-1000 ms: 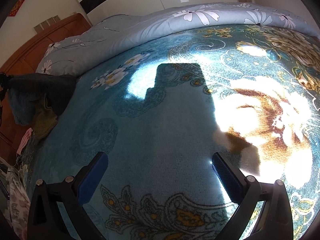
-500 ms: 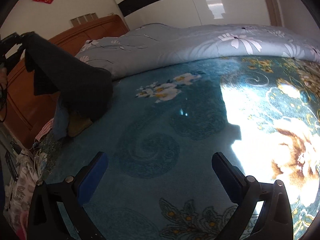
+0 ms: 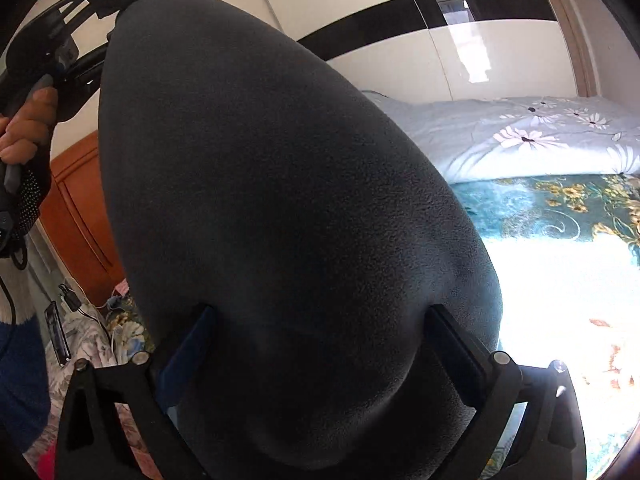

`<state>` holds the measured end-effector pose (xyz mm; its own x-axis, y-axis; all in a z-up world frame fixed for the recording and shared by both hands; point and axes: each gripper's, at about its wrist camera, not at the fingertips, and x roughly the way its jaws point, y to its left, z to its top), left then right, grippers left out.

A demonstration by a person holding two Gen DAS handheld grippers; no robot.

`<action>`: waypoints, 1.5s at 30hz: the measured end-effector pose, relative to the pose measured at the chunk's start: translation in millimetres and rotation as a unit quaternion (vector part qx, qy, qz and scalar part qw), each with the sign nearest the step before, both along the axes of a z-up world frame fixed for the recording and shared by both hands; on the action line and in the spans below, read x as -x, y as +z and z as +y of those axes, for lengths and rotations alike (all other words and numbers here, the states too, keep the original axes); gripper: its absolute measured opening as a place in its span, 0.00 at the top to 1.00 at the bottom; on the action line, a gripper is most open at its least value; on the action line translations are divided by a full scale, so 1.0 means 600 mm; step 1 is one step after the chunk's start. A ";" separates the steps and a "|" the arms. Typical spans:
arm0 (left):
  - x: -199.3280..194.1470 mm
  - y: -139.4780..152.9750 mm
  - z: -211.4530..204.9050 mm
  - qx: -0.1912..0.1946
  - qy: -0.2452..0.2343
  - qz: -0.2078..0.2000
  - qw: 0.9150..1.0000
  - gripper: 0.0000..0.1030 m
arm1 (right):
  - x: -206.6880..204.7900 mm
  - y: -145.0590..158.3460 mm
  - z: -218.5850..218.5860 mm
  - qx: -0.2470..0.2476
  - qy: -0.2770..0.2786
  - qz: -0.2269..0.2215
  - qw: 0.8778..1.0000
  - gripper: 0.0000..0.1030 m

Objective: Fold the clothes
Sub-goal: 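Lift the grey fleece with the left tool while the right tool grasps its hanging edge, then lay the grey fleece jacket flat on the blanket with both tools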

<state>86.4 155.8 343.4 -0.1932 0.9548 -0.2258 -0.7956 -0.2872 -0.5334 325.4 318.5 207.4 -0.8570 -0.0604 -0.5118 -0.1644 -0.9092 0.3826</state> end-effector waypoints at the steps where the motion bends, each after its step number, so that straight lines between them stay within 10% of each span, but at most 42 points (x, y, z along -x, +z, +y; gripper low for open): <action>1: 0.000 0.003 0.015 0.002 -0.004 -0.003 1.000 0.81 | 0.002 -0.005 0.013 0.012 -0.009 -0.010 1.000 0.32; 3: 0.002 0.015 0.051 0.009 -0.008 -0.002 1.000 0.81 | 0.013 -0.012 0.051 0.053 -0.020 -0.022 0.998 0.60; 10: -0.033 0.123 0.070 -0.069 -0.040 0.044 0.996 0.81 | 0.040 0.093 0.153 -0.002 -0.061 0.000 0.998 0.72; 16: -0.011 -0.015 0.044 -0.008 -0.031 0.000 0.999 0.81 | -0.016 0.211 0.215 -0.124 -0.116 0.033 0.985 0.71; 27: -0.040 -0.305 -0.026 0.125 -0.010 -0.118 0.985 0.81 | -0.114 -0.134 0.133 -0.139 -0.010 -0.201 0.970 0.70; 36: -0.097 -0.487 -0.108 0.202 0.004 -0.205 0.958 0.75 | -0.176 -0.073 0.109 -0.137 -0.006 -0.172 0.976 0.66; 42: -0.090 -0.427 -0.128 0.232 0.007 -0.155 0.960 0.66 | -0.239 -0.015 0.108 -0.112 0.006 -0.148 0.983 0.65; 45: -0.057 -0.375 -0.135 0.228 0.030 -0.111 0.967 0.43 | -0.225 0.006 0.142 -0.092 -0.006 -0.139 0.986 0.55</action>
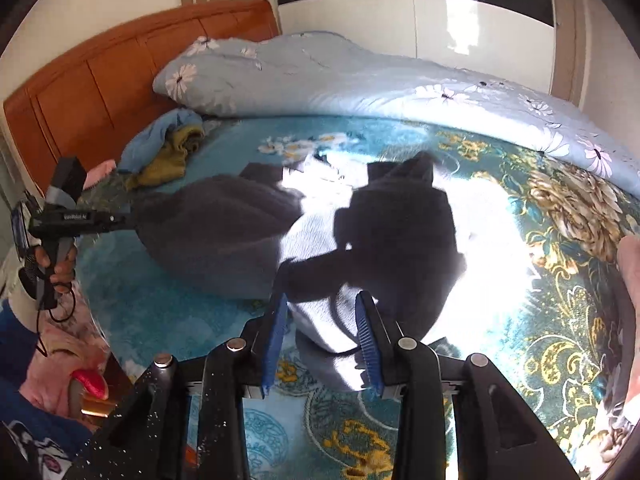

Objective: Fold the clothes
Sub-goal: 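Lay the grey fleece jacket flat on the blanket with both tools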

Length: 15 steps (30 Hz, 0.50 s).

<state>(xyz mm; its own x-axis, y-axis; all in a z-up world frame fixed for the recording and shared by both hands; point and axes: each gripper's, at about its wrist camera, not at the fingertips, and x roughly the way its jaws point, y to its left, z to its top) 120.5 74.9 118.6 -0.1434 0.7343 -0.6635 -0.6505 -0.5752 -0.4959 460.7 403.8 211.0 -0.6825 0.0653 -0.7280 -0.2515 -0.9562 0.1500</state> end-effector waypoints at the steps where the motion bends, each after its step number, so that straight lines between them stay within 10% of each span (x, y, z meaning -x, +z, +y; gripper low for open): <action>1: 0.016 0.020 0.011 -0.002 0.002 0.015 1.000 0.38 | 0.016 0.005 0.020 0.008 -0.010 0.003 1.000 0.51; 5: 0.066 0.063 0.094 -0.013 -0.013 0.041 0.999 0.33 | 0.079 0.026 0.102 0.038 -0.050 0.017 0.998 0.40; 10: 0.061 0.034 0.209 -0.011 -0.062 -0.019 0.998 0.33 | 0.133 0.001 0.176 0.079 -0.098 -0.003 0.992 0.40; 15: 0.017 -0.011 0.225 0.073 -0.079 0.070 0.992 0.33 | 0.103 -0.048 0.204 0.115 -0.140 -0.025 0.983 0.40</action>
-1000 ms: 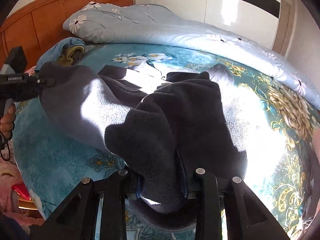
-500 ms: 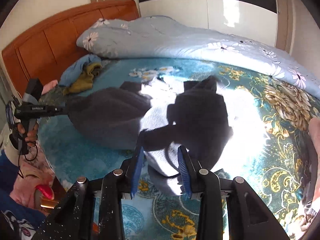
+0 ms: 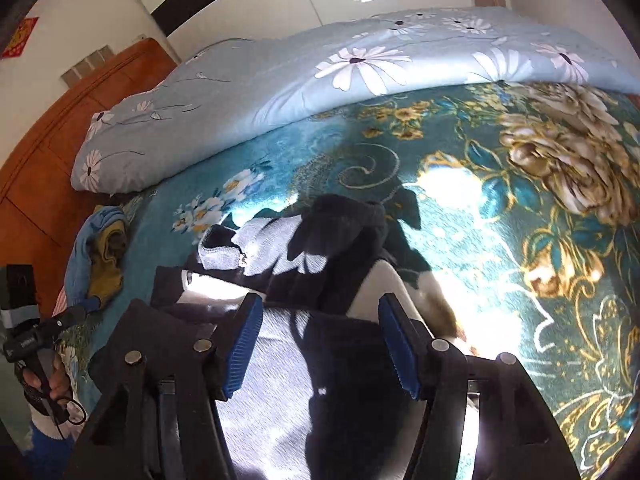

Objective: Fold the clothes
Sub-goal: 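Lay the grey fleece jacket flat on the blanket with both tools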

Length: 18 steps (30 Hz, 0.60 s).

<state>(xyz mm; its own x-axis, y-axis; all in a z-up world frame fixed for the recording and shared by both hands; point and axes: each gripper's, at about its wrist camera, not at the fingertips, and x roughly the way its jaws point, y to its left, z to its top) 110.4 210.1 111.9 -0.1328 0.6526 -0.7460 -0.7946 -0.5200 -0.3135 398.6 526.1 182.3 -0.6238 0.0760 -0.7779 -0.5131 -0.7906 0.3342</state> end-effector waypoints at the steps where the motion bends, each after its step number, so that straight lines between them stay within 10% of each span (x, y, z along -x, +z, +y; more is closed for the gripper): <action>1: 0.005 -0.010 -0.006 0.004 0.015 0.005 1.000 0.33 | -0.012 -0.004 0.001 -0.001 -0.004 -0.002 1.000 0.40; 6: 0.053 -0.078 -0.024 -0.022 0.078 -0.120 0.989 0.33 | -0.035 -0.023 0.000 0.065 0.002 0.018 0.998 0.40; 10: 0.016 -0.066 -0.030 -0.051 0.054 -0.112 0.991 0.35 | -0.032 -0.020 -0.025 0.076 0.007 0.045 0.996 0.41; 12: 0.001 -0.060 -0.026 -0.055 0.052 -0.101 0.992 0.50 | -0.036 -0.014 -0.036 0.080 0.008 0.060 0.995 0.61; 14: -0.009 -0.060 -0.019 -0.038 0.068 -0.093 0.993 0.86 | -0.040 -0.008 -0.046 0.079 0.003 0.065 0.995 0.76; 18: -0.028 -0.037 -0.032 -0.066 0.075 -0.078 0.992 0.92 | -0.063 0.014 -0.060 0.075 -0.003 0.081 0.994 0.90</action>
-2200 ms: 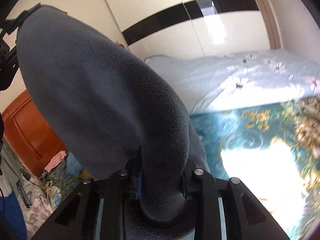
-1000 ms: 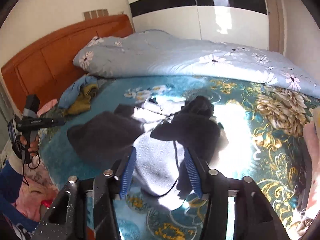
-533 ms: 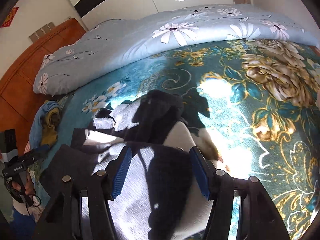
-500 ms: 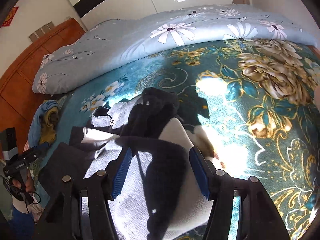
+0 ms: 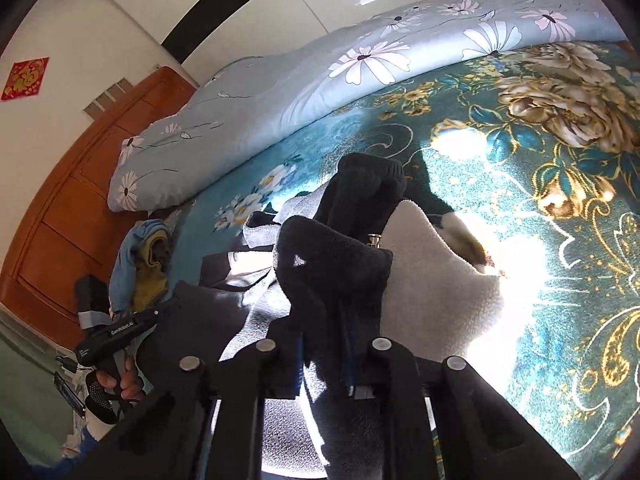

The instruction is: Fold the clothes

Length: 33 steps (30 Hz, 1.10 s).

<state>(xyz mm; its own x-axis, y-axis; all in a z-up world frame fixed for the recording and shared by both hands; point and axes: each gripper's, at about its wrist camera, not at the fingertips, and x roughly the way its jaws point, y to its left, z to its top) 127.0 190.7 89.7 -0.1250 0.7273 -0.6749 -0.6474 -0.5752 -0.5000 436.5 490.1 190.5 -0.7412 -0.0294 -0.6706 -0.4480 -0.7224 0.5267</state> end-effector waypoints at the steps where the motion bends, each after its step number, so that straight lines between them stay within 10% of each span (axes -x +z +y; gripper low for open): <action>1: -0.006 0.015 -0.010 -0.015 -0.001 0.007 1.000 0.92 | -0.007 0.008 -0.004 -0.002 0.001 0.006 1.000 0.90; 9: -0.059 0.128 -0.151 -0.123 -0.021 0.078 0.989 0.92 | -0.059 0.085 -0.090 -0.003 0.127 0.109 0.986 0.91; 17: -0.107 0.042 -0.287 -0.064 -0.003 0.035 0.997 0.92 | -0.079 0.029 -0.229 -0.008 0.296 0.086 0.951 0.89; 23: -0.098 0.027 -0.348 -0.064 0.033 0.008 0.997 0.91 | -0.098 0.027 -0.238 -0.035 0.312 0.060 0.948 0.88; 28: -0.070 0.075 -0.332 -0.053 0.046 0.058 0.996 0.65 | -0.115 0.029 -0.243 -0.060 0.322 0.039 0.944 0.78; 30: -0.059 0.094 -0.298 -0.057 0.032 0.073 0.995 0.60 | -0.121 0.030 -0.245 -0.070 0.326 0.031 0.942 0.58; 33: -0.051 0.123 -0.235 -0.072 -0.001 0.096 0.993 0.53 | -0.138 0.068 -0.211 -0.073 0.306 0.083 0.946 0.51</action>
